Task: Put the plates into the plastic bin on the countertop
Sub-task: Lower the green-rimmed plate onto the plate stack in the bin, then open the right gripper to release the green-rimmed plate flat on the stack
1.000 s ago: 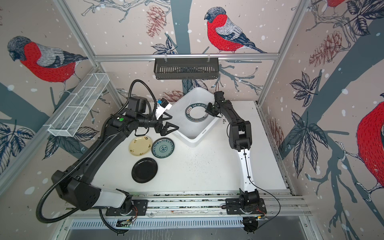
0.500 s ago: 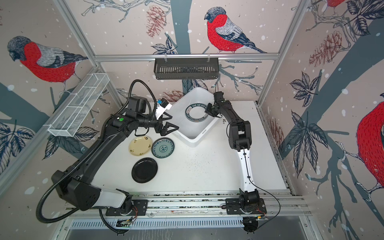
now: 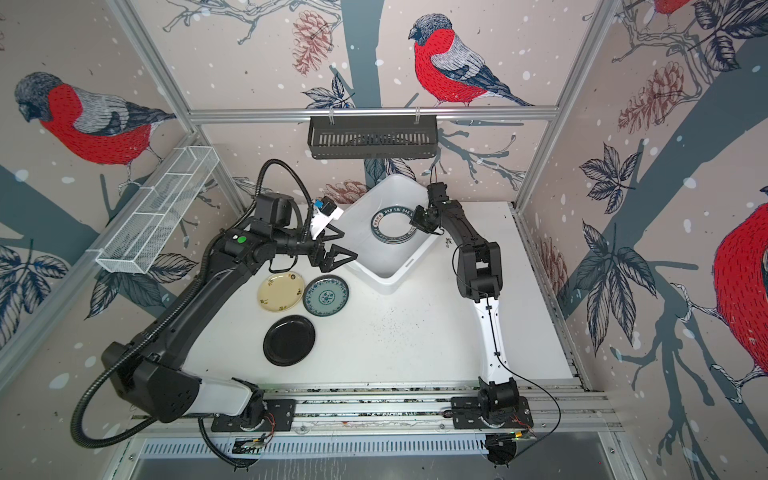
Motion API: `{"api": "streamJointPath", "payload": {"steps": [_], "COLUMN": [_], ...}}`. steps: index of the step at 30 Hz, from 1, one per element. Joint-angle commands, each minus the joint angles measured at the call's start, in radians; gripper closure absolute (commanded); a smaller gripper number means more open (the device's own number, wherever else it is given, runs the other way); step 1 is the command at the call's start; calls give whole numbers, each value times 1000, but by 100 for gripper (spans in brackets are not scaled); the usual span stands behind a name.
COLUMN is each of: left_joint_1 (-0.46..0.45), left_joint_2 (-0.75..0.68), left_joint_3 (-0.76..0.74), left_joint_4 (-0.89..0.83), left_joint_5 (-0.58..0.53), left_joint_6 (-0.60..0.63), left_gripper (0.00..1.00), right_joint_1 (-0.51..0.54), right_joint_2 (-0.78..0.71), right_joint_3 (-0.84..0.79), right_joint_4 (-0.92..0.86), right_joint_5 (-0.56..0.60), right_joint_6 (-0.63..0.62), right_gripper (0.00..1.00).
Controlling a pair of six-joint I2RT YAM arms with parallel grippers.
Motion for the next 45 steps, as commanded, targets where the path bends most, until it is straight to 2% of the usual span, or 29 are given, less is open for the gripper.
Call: {"api": "streamJointPath", "payload": {"steps": [1, 26, 45], "left_joint_1": [-1, 1, 0], "left_joint_2": [-6, -12, -13], "left_joint_3": [-1, -4, 5], "left_joint_4": [13, 13, 3], "left_joint_5": [21, 23, 27], "left_joint_6": [18, 19, 22], "left_gripper": [3, 3, 3], "right_joint_1": [0, 12, 24], "right_joint_2": [5, -43, -302], "right_joint_3": [17, 16, -77], "right_joint_4": [-7, -17, -101], "right_joint_5": [24, 73, 184], "right_joint_6": [1, -11, -73], "right_gripper": [64, 62, 59]}}
